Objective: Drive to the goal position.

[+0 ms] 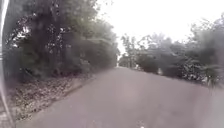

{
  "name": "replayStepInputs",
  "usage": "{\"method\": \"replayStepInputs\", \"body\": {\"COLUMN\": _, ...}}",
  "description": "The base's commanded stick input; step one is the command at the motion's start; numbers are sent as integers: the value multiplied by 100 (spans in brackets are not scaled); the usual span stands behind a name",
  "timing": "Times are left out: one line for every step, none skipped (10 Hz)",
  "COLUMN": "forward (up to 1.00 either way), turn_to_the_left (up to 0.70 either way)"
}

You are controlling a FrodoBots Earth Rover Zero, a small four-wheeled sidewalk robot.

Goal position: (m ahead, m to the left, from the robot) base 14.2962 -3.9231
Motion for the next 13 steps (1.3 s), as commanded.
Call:
{"method": "replayStepInputs", "body": {"forward": 70, "turn_to_the_left": 1}}
{"method": "replayStepInputs", "body": {"forward": 70, "turn_to_the_left": 1}}
{"method": "replayStepInputs", "body": {"forward": 70, "turn_to_the_left": 1}}
{"method": "replayStepInputs", "body": {"forward": 70, "turn_to_the_left": 1}}
{"method": "replayStepInputs", "body": {"forward": 70, "turn_to_the_left": 1}}
{"method": "replayStepInputs", "body": {"forward": 70, "turn_to_the_left": 1}}
{"method": "replayStepInputs", "body": {"forward": 70, "turn_to_the_left": 1}}
{"method": "replayStepInputs", "body": {"forward": 70, "turn_to_the_left": 1}}
{"method": "replayStepInputs", "body": {"forward": 70, "turn_to_the_left": 1}}
{"method": "replayStepInputs", "body": {"forward": 70, "turn_to_the_left": 1}}
{"method": "replayStepInputs", "body": {"forward": 70, "turn_to_the_left": 1}}
{"method": "replayStepInputs", "body": {"forward": 70, "turn_to_the_left": 1}}
{"method": "replayStepInputs", "body": {"forward": 70, "turn_to_the_left": 1}}
